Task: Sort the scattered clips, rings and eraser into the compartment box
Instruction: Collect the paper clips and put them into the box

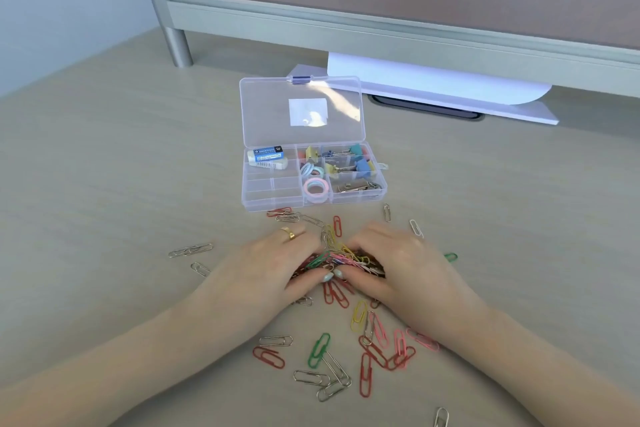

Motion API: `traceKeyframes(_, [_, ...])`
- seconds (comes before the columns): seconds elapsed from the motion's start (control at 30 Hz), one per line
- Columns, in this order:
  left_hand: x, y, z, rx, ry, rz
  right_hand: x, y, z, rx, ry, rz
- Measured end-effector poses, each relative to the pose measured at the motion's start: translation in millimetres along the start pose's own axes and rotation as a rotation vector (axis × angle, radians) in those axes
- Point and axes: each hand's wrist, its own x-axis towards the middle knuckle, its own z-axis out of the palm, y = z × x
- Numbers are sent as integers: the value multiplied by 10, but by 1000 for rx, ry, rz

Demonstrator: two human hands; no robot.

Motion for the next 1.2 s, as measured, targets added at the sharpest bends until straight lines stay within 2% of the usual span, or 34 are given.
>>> traceKeyframes(0.1, [-13, -45, -22, -101, -3, -1, -17, -3, 3, 15, 39, -31])
traceKeyframes(0.3, [-33, -111, -94, -196, 40, -16, -51, 30, -11, 73, 65, 26])
traceKeyframes(0.7, [403, -382, -452, -126, 279, -94, -74, 33, -10, 118, 140, 27])
traceKeyframes(0.93, [674, -518, -334, -26, 226, -36, -93, 30, -21, 110, 177, -16])
traceKeyframes(1.2, [599, -580, -277, -13, 195, -5, -80, 38, -18, 97, 180, -59])
